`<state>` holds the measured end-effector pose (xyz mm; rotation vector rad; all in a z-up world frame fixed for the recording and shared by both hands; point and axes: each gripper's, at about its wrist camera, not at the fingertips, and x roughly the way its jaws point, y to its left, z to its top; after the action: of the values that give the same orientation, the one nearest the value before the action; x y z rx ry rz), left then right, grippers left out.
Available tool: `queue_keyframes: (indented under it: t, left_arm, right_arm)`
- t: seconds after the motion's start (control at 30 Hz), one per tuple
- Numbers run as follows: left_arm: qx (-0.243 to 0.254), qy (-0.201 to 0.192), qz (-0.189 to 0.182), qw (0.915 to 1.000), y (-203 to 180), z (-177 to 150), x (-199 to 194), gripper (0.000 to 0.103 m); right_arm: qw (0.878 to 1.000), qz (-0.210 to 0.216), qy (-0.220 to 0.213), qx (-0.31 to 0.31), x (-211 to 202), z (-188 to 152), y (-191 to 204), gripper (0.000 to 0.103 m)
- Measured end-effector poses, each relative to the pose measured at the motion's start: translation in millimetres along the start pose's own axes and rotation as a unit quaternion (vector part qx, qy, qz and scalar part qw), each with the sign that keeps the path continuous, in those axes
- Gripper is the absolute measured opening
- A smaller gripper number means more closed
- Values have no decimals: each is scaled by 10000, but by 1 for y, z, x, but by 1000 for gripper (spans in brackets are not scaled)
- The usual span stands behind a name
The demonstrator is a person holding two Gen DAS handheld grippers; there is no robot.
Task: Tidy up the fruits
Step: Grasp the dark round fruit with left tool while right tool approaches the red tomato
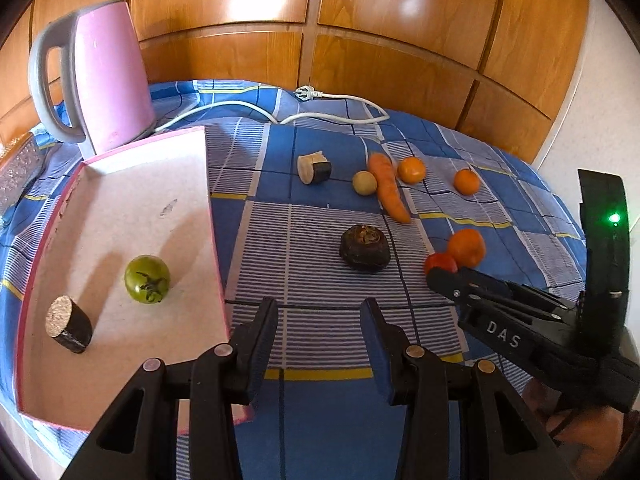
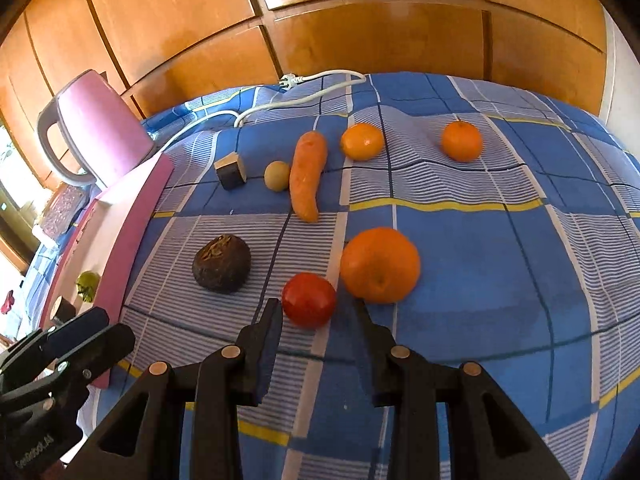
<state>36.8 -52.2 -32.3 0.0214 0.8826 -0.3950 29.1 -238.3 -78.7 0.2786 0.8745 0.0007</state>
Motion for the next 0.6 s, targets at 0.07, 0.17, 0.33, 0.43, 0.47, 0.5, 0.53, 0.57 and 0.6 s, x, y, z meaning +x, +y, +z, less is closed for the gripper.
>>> queue_keyframes:
  t: [0.07,0.17,0.33,0.43,0.47,0.5,0.53,0.57,0.6]
  left_arm:
    - [6,2,-25,10000,-1,2,2,43]
    - [-5,28,-91,10000,-3,5,6,43]
    - [-39,58,-175,9998,-6,12,14,43]
    - [-73,84,-228,9997,-8,17,20,43]
    - [-92,99,-245,9996,-9,18,22,43]
    - [-109,113,-255,9996,-9,20,24,43]
    - [-133,126,-275,9995,-10,21,27,43]
    - [-141,133,-287,9994,-11,22,28,43]
    - [-142,139,-296,9994,-12,24,29,43]
  right_arm:
    - [10000,-10,-14,-18,2,2,1,34]
    - [10000,-23,-40,-67,6,4,2,34]
    - [9998,-70,-88,-164,9,6,2,28]
    - [9995,-78,-90,-309,10,5,3,28]
    - [9994,-66,-86,-337,10,4,2,28]
    - [9993,-49,-74,-359,11,4,2,28]
    - [9992,-18,-67,-386,11,4,1,28]
    - [9992,12,-77,-380,11,4,0,28]
    - [9993,56,-83,-362,11,3,-1,28]
